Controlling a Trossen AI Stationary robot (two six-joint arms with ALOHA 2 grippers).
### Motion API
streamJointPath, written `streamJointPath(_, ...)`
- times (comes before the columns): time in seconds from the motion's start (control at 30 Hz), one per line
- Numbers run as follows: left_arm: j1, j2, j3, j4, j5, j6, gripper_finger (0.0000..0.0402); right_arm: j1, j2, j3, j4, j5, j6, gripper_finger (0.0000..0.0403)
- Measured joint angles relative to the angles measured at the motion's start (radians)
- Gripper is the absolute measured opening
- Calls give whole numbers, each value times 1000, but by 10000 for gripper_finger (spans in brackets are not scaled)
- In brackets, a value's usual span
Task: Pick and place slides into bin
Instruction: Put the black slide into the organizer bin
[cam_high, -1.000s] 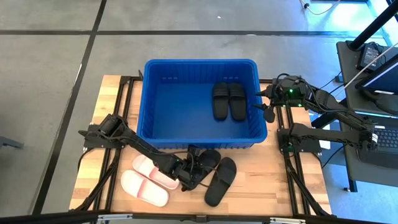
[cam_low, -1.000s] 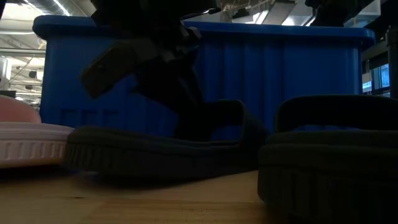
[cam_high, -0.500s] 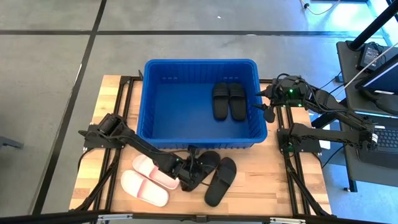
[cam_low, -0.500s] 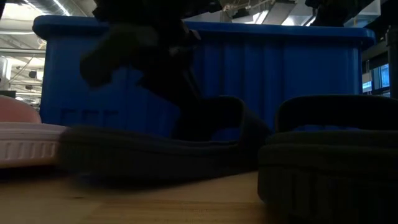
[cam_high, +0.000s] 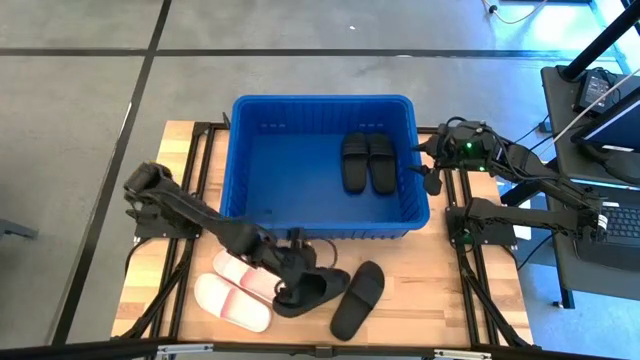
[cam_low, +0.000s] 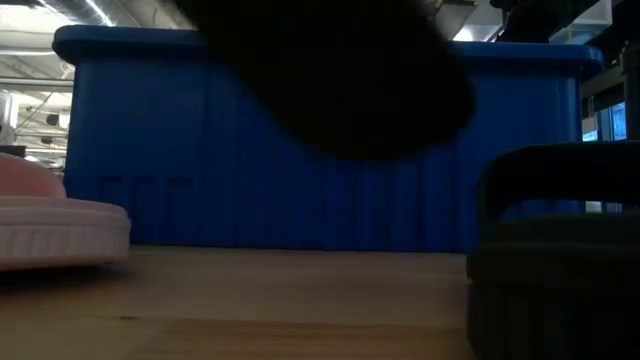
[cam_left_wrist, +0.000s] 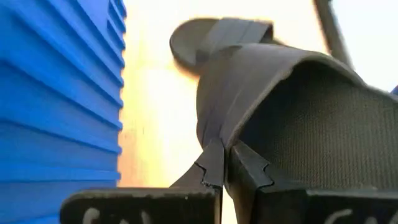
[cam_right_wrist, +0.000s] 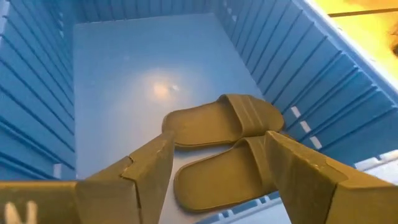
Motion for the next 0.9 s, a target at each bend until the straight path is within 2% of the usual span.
streamJointPath(0.17, 31, -124, 0, 37, 104, -111, 3, -1, 0, 0, 5, 47, -1, 251)
streamJointPath(0.33, 59, -253, 0, 135, 87, -110, 2, -1, 0, 0, 23, 50, 0, 251)
streamJointPath(0.5, 98, -361, 0, 131, -170, 47, 2, -1, -1, 0, 51, 51, 0, 251)
streamJointPath(0.6, 131, -409, 0, 18, -366, 121, 2, -1, -1, 0, 52, 51, 1, 251)
streamJointPath(0.73, 202, -424, 0, -171, -622, 71, 2, -1, -1, 0, 58, 51, 8, 251)
streamJointPath(0.8, 250, -416, 0, -248, -683, 43, 2, 0, 0, 0, 74, 51, 17, 251)
streamJointPath(0.9, 347, -378, 0, -318, -682, 37, 2, -1, 0, 0, 116, 52, 31, 251)
